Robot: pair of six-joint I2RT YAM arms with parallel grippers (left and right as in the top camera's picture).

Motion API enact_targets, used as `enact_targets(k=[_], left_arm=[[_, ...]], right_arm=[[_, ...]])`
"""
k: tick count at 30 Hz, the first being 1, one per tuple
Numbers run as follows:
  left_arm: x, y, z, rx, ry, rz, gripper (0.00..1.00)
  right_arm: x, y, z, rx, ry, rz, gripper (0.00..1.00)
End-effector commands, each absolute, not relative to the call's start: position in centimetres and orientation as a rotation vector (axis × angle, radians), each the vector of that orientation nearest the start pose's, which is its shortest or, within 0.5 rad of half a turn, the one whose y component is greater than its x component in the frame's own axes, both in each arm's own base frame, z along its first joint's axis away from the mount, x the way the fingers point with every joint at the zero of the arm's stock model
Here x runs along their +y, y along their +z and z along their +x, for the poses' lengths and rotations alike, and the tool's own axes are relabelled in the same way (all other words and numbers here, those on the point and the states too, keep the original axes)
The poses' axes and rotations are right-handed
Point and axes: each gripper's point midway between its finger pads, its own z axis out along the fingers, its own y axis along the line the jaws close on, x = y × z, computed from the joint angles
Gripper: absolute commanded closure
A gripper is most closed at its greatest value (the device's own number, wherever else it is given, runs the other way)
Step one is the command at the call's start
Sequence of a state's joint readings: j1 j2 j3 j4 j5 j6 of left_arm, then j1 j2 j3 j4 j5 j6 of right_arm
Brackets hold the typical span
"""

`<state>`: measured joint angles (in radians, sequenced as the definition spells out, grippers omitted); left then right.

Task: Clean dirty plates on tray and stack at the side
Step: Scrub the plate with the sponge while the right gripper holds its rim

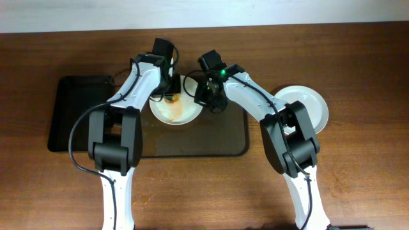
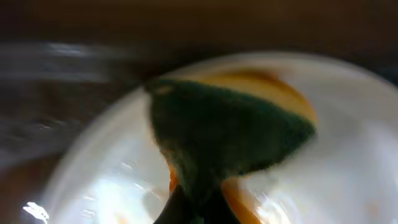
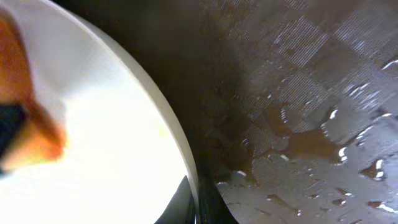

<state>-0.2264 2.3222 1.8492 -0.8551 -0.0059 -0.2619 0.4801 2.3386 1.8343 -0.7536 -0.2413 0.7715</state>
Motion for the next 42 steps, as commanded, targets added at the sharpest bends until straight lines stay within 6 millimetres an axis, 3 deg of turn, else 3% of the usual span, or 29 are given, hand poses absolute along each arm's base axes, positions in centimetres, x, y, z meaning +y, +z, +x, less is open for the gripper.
enact_targets(k=[1, 5, 7, 8, 9, 12, 13, 15, 17, 20, 22, 24, 26, 29, 32, 35, 36, 37, 38, 40, 42], left_arm=[[-5.5, -0.4, 49.9, 2.845, 0.307, -0.189, 0.99], [-3.3, -0.2, 47.5, 2.903, 0.508, -0.177, 0.99], [-2.8, -0.4, 45.0, 3.002, 0.566, -0.140, 0.99], [-3.2, -0.6, 43.9, 3.073, 0.540, -0.027, 0.99], [-4.1, -0.8, 43.0, 3.138, 0.458, 0.097, 0.99], [-9.5, -1.4, 40.6, 3.228, -0.092, 0.540, 1.00], [-11.8, -1.1, 40.2, 3.169, -0.331, 0.714, 0.99], [-14.6, -0.3, 39.9, 3.008, -0.606, 0.975, 0.99], [-14.8, -0.2, 40.1, 2.972, -0.620, 1.018, 0.99], [-14.4, -0.2, 40.4, 2.974, -0.617, 0.992, 0.99], [-12.6, -0.8, 41.7, 3.069, -0.474, 0.739, 0.99], [-9.3, -1.4, 44.0, 3.121, -0.215, 0.364, 0.99], [-7.0, -1.5, 46.3, 3.066, -0.078, 0.061, 1.00], [-3.8, -1.2, 48.2, 2.971, 0.128, -0.222, 0.99], [-1.4, -0.8, 47.6, 2.930, 0.369, -0.350, 1.00], [-2.3, -1.1, 45.0, 3.050, 0.363, -0.288, 1.00], [-3.7, -1.4, 44.0, 3.130, 0.265, -0.133, 1.00], [-7.5, -1.5, 42.0, 3.230, -0.059, 0.198, 1.00], [-9.6, -1.2, 41.3, 3.222, -0.275, 0.374, 1.00], [-13.2, -0.1, 40.4, 3.118, -0.647, 0.628, 0.99], [-14.3, 0.5, 40.0, 3.054, -0.773, 0.724, 1.00]], right_arm=[[27.3, -0.4, 44.2, 2.971, 0.531, 0.406, 0.96], [27.3, -0.4, 44.2, 2.970, 0.532, 0.406, 0.96], [27.3, -0.4, 44.2, 2.971, 0.532, 0.406, 0.96], [27.3, -0.4, 44.2, 2.971, 0.532, 0.406, 0.96], [27.3, -0.4, 44.2, 2.971, 0.532, 0.406, 0.96], [27.3, -0.4, 44.3, 2.968, 0.535, 0.405, 0.96], [27.3, -0.4, 44.3, 2.967, 0.536, 0.405, 0.96], [27.3, -0.4, 44.3, 2.968, 0.536, 0.393, 0.96], [27.3, -0.4, 44.3, 2.968, 0.535, 0.393, 0.96], [27.3, -0.4, 44.3, 2.968, 0.536, 0.393, 0.96], [27.3, -0.4, 44.3, 2.968, 0.536, 0.393, 0.96], [27.3, -0.4, 44.3, 2.968, 0.536, 0.393, 0.96], [27.3, -0.4, 44.3, 2.968, 0.535, 0.394, 0.96], [27.3, -0.4, 44.3, 2.969, 0.535, 0.394, 0.96], [27.3, -0.4, 44.3, 2.968, 0.535, 0.394, 0.96], [27.3, -0.4, 44.3, 2.968, 0.535, 0.394, 0.96], [27.3, -0.4, 44.3, 2.969, 0.535, 0.393, 0.96], [27.4, -0.4, 44.3, 2.969, 0.539, 0.392, 0.96], [27.4, -0.4, 44.3, 2.969, 0.540, 0.393, 0.96], [27.4, -0.4, 44.2, 2.971, 0.543, 0.392, 0.96], [27.5, -0.3, 44.1, 2.975, 0.554, 0.378, 0.96]])
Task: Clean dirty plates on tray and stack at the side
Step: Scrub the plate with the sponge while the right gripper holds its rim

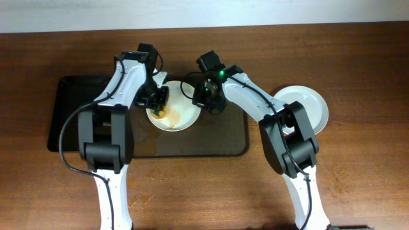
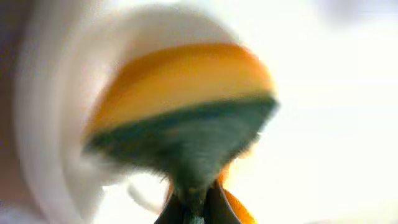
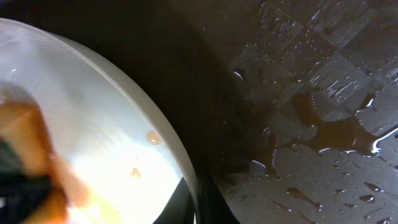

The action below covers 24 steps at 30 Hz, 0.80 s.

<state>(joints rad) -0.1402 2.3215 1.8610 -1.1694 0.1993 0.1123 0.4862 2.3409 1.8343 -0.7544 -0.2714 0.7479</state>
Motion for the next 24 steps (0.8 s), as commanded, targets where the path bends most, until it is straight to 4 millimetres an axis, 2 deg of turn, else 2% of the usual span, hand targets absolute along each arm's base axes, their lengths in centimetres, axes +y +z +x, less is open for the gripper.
enact_targets(k=[1, 3, 4, 6, 9, 11, 14, 16, 17, 20, 22, 24], left_arm=[[-14.1, 0.5, 40.0, 3.059, -0.772, 0.718, 1.00], [-13.6, 0.4, 40.0, 3.082, -0.748, 0.683, 0.99], [-12.9, 0.0, 40.3, 3.120, -0.674, 0.615, 0.99], [-9.5, -1.2, 42.1, 3.196, -0.302, 0.328, 1.00], [-7.6, -1.6, 45.6, 3.090, -0.085, 0.104, 1.00], [-5.4, -1.4, 47.5, 3.003, 0.117, -0.118, 1.00], [-5.0, -1.2, 48.3, 2.965, 0.142, -0.153, 1.00], [-5.6, -0.4, 48.2, 2.978, 0.090, -0.149, 1.00], [-6.3, 0.6, 48.1, 2.990, 0.032, -0.146, 1.00], [-9.1, 6.7, 48.7, 2.989, -0.214, 0.024, 1.00], [-9.2, 9.6, 48.8, 2.973, -0.230, 0.081, 1.00], [-8.9, 12.0, 48.8, 2.953, -0.220, 0.118, 0.99]], right_arm=[[27.6, -0.3, 44.1, 2.978, 0.563, 0.373, 0.96], [27.7, -0.3, 44.1, 2.978, 0.567, 0.372, 0.96], [27.7, -0.3, 44.1, 2.978, 0.567, 0.372, 0.96], [27.7, -0.3, 44.1, 2.978, 0.567, 0.372, 0.96], [27.7, -0.3, 44.1, 2.979, 0.566, 0.373, 0.96], [27.7, -0.3, 44.1, 2.979, 0.566, 0.372, 0.96], [27.7, -0.3, 44.1, 2.979, 0.565, 0.372, 0.96], [27.6, -0.3, 44.0, 2.981, 0.563, 0.373, 0.96], [27.6, -0.3, 44.0, 2.982, 0.557, 0.374, 0.96], [27.5, -0.4, 43.9, 2.984, 0.555, 0.370, 0.96], [27.6, -0.3, 44.0, 2.984, 0.553, 0.329, 0.95], [27.7, -0.2, 44.5, 2.960, 0.566, 0.270, 0.84]])
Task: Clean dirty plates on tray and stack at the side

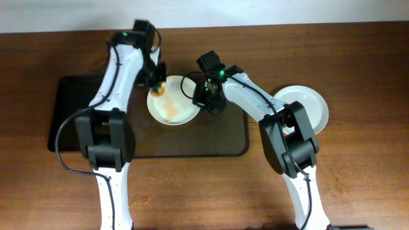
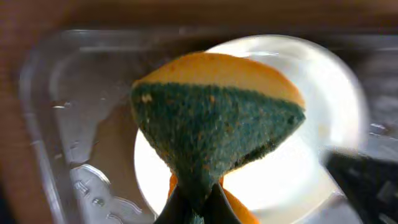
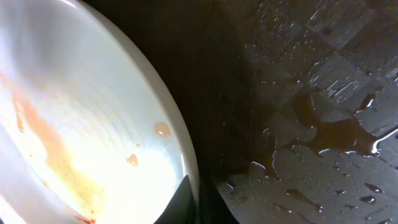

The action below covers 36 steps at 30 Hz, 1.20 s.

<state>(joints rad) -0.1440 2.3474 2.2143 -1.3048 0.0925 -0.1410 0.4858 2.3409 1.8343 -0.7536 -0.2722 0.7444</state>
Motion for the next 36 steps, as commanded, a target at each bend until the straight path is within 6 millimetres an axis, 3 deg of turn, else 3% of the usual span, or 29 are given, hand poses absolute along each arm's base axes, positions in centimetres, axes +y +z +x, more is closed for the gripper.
enact_targets(k=[1, 3, 5, 8, 9, 12, 15, 18, 21, 25, 30, 33, 36], left_arm=[[-8.8, 12.3, 48.8, 2.953, -0.211, 0.116, 1.00], [-8.6, 12.1, 48.6, 2.962, -0.203, 0.121, 1.00], [-8.0, 11.9, 48.6, 2.965, -0.173, 0.113, 1.00], [-7.7, 11.8, 48.7, 2.965, -0.146, 0.109, 0.99], [-7.7, 11.8, 48.8, 2.963, -0.146, 0.109, 1.00], [-7.7, 11.8, 49.0, 2.954, -0.147, 0.109, 1.00], [-7.7, 11.8, 49.1, 2.952, -0.147, 0.109, 0.99], [-7.8, 11.9, 49.4, 2.940, -0.148, 0.109, 0.99], [-7.8, 12.0, 49.8, 2.924, -0.150, 0.110, 0.99], [-7.9, 12.0, 50.1, 2.910, -0.151, 0.110, 0.99], [-7.9, 12.1, 50.3, 2.899, -0.152, 0.110, 0.99], [-7.9, 12.1, 50.3, 2.899, -0.152, 0.110, 0.99], [-7.9, 12.1, 50.3, 2.899, -0.152, 0.110, 0.99]], right_arm=[[28.0, 0.0, 45.0, 2.936, 0.585, 0.230, 0.77], [28.5, 0.4, 45.9, 2.891, 0.608, 0.193, 0.66], [28.8, 0.8, 46.9, 2.843, 0.621, 0.185, 0.67], [28.9, 0.8, 47.1, 2.832, 0.604, 0.181, 0.78], [29.0, 0.7, 46.7, 2.844, 0.598, 0.176, 0.96], [28.8, 1.0, 45.2, 2.900, 0.593, 0.120, 0.96], [26.8, 6.5, 45.9, 2.808, 0.533, -0.015, 0.96], [23.1, 12.2, 45.6, 2.702, 0.248, -0.072, 0.96], [20.6, 16.1, 44.6, 2.611, -0.012, -0.057, 0.96], [17.9, 19.4, 43.4, 2.413, -0.493, -0.061, 0.96], [19.1, 25.8, 40.9, 2.015, -0.918, -0.116, 0.96], [20.9, 28.8, 39.2, 1.834, -1.015, -0.129, 0.96], [21.7, 30.1, 38.2, 1.754, -1.052, -0.135, 0.96]])
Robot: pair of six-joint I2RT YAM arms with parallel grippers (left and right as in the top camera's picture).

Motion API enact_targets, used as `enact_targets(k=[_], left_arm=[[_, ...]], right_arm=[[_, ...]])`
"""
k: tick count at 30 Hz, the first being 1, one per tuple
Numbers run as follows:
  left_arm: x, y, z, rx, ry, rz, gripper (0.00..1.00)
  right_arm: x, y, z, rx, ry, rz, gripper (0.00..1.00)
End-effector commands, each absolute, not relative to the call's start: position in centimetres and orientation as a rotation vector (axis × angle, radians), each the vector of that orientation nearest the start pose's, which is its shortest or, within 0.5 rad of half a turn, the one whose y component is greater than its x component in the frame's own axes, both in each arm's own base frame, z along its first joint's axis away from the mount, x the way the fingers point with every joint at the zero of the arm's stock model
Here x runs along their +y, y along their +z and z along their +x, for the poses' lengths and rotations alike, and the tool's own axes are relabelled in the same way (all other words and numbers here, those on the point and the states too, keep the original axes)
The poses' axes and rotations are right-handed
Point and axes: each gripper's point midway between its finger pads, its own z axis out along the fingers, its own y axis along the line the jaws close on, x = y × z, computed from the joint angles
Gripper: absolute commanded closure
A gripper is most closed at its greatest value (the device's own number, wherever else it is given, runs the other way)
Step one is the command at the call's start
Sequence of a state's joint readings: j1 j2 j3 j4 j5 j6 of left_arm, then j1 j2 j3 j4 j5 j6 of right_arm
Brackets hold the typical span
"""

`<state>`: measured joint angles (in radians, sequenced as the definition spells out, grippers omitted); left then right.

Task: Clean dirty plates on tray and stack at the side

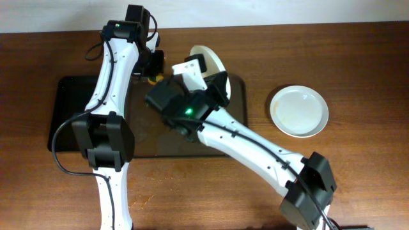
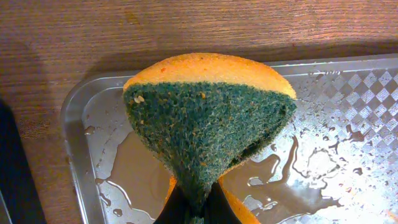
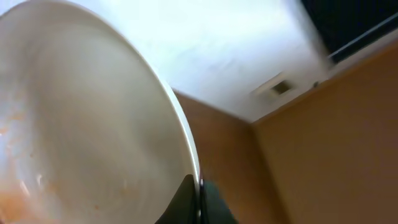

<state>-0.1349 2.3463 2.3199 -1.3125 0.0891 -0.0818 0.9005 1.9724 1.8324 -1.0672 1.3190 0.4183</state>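
My right gripper (image 1: 206,78) is shut on the rim of a white plate (image 1: 208,60), lifted high above the wet tray (image 1: 237,102) and tilted nearly on edge. In the right wrist view the plate (image 3: 93,118) still shows faint orange smears, and the gripper (image 3: 198,202) pinches its edge against a background of wall and ceiling. My left gripper (image 1: 155,64) is shut on a green-and-orange sponge (image 2: 208,118) held over the tray's far left corner (image 2: 78,124), where brown water pools.
A clean white plate (image 1: 298,110) lies on the wooden table to the right of the tray. A black tray (image 1: 70,115) sits at the left. The right arm spans the middle of the wet tray.
The right gripper has raised the plate off the tray and tipped it up towards the camera. The left gripper with the sponge has drawn back to the tray's far left corner.
The sponge was first pressed on the stained plate while the right gripper held its rim on the tray. It was then at the plate's left side, then off it. Now the plate hangs tilted above the tray with faint stains left.
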Motion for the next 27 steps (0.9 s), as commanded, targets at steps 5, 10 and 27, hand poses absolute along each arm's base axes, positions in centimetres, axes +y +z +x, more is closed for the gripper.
enact_targets(k=[5, 10, 27], left_arm=[[-7.9, 12.1, 50.3, 2.900, -0.152, 0.110, 0.99], [-7.9, 12.1, 50.3, 2.900, -0.152, 0.110, 0.99], [-7.6, 9.6, 47.2, 3.049, -0.153, 0.071, 1.00]], right_arm=[[21.9, 29.5, 38.3, 1.784, -0.988, -0.103, 0.96], [24.7, 18.5, 39.9, 2.385, -0.364, -0.027, 0.96], [28.1, 4.9, 44.5, 2.834, 0.402, 0.067, 0.50]])
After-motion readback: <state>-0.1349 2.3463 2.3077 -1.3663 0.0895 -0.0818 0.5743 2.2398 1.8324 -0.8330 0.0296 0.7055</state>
